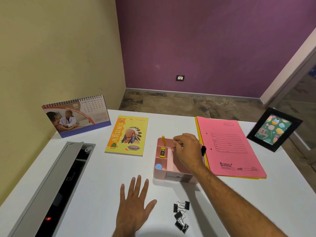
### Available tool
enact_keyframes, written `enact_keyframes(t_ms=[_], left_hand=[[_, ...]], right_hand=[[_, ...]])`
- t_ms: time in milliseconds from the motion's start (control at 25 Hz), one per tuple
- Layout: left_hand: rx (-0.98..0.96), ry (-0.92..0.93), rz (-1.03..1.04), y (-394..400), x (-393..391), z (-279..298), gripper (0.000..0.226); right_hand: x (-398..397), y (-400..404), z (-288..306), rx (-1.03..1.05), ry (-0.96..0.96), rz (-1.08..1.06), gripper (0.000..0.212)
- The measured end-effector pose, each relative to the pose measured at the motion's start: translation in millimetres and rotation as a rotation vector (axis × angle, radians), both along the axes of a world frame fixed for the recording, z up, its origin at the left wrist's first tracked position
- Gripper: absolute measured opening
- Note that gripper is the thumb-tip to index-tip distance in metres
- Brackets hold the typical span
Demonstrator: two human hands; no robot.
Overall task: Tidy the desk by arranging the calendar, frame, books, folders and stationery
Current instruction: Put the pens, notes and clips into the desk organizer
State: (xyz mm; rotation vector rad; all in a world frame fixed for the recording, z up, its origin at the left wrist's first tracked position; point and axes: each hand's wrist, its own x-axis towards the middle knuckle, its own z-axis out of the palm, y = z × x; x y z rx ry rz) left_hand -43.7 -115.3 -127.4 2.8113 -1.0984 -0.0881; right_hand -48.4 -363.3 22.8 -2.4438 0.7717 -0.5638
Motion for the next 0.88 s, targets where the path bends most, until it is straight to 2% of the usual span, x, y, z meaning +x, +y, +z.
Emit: enact_keyframes(t_ms=[160,280,360,560,600,720,880], left_hand=[[-0.001,-0.007,0.000,-1,1,0,0.080],[0.007,-0.008,0.000,-1,1,-4,0.080],[0.012,-0.012,-0.001,-1,2,-6,0.080],[0.017,-0.024,-0.014,-2,3,-9,0.082],[0.016,-0.029,-0.015,-2,4,-9,0.082],[0.006,-0.041,-0.011,-2,4,-7,0.082],[-0.011,-0.050,0.003,-2,3,-2,0.081]], right_hand=[[-26,21,5,0.082,-0.272,-0.089,0.011],[-61,47,-4,0.407,-0.415,-0.136,0.016],[-84,65,-21,0.701,-0.431,-0.238,0.021],[-96,87,-62,1.317,-0.347,-0.641,0.010],[-93,87,-66,1.410,-0.332,-0.691,0.016],[-81,89,-73,1.575,-0.316,-0.740,0.034],[-71,90,-74,1.740,-0.407,-0.710,0.045]])
